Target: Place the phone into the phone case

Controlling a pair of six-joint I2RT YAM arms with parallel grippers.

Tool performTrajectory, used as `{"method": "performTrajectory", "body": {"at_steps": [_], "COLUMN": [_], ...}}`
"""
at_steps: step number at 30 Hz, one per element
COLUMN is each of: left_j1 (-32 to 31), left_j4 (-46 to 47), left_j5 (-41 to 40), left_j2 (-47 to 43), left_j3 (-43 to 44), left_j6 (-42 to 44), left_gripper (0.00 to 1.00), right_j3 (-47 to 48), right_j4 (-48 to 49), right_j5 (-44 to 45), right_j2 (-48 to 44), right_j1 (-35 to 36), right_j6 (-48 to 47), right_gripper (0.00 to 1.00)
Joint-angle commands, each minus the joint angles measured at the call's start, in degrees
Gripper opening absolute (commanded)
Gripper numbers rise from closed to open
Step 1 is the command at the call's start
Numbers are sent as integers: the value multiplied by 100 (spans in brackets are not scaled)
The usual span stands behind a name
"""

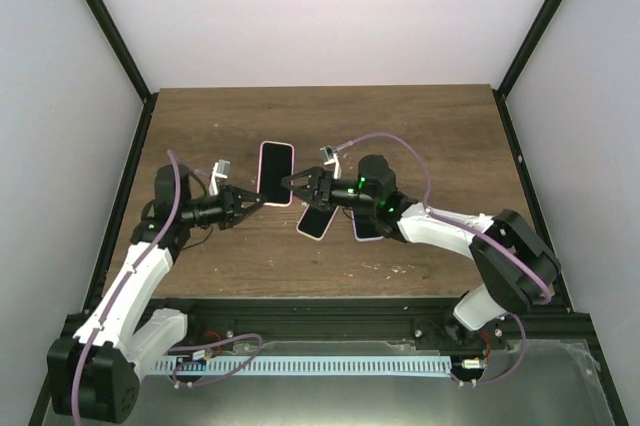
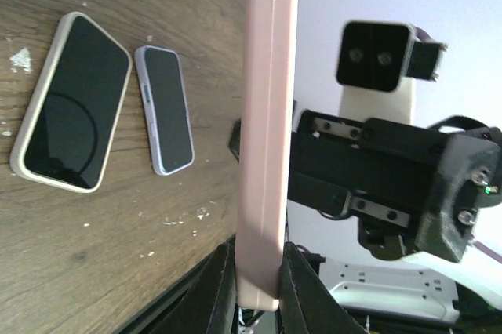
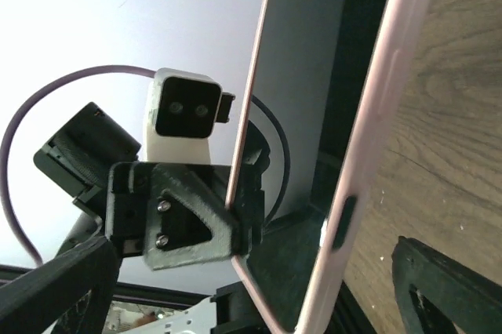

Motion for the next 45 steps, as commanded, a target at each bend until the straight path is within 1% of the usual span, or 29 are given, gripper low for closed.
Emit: {"method": "performTrajectory", "body": {"at_steps": [1, 9, 16, 21, 26, 30, 33, 37, 41, 42, 45], "left_j1": [10, 55, 97, 91, 98, 114, 128, 163, 184, 187, 190], "left_j4": [240, -22, 169, 327, 488, 286, 42, -366, -720, -840, -1242], "left_j5": [-121, -769, -833, -968, -980, -1167, -1304, -1592, -1802, -1870, -2090], "left_j2": [241, 1263, 2222, 2760, 3335, 3422, 3357, 3131, 2726, 2610, 2224], "left_j3": [155, 250, 283, 191, 110, 62, 81, 157, 261, 308, 492], "left_j6": [264, 744, 901, 925, 906, 1004, 1144, 1299, 1381, 1404, 1500], "left_gripper": [0, 0, 0, 0, 1, 14, 22, 36, 46, 51, 70], "right_j3": [-182, -396, -350, -441, -336, -238, -204, -186, -109, -94, -92], "right_j4": [-633, -2189, -3433, -3766, -3943, -4203, -4431, -4592, -4969, -5041, -5157], "right_j5": [172, 849, 1401, 1692, 1808, 2012, 2289, 2455, 2785, 2858, 2993], "right_j2": [-558, -1840, -2736, -3109, -3200, -3241, -3313, -3408, -3472, -3499, -3618], "right_j1": [-112, -137, -137, -137, -141, -137, -137, -137, -139, -137, -142], "right_j6": [-483, -1598, -2224, -2348, -2453, -2509, -2451, -2453, -2466, -2462, -2460], "right_gripper": [100, 100, 100, 100, 100, 100, 100, 100, 100, 100, 100]}}
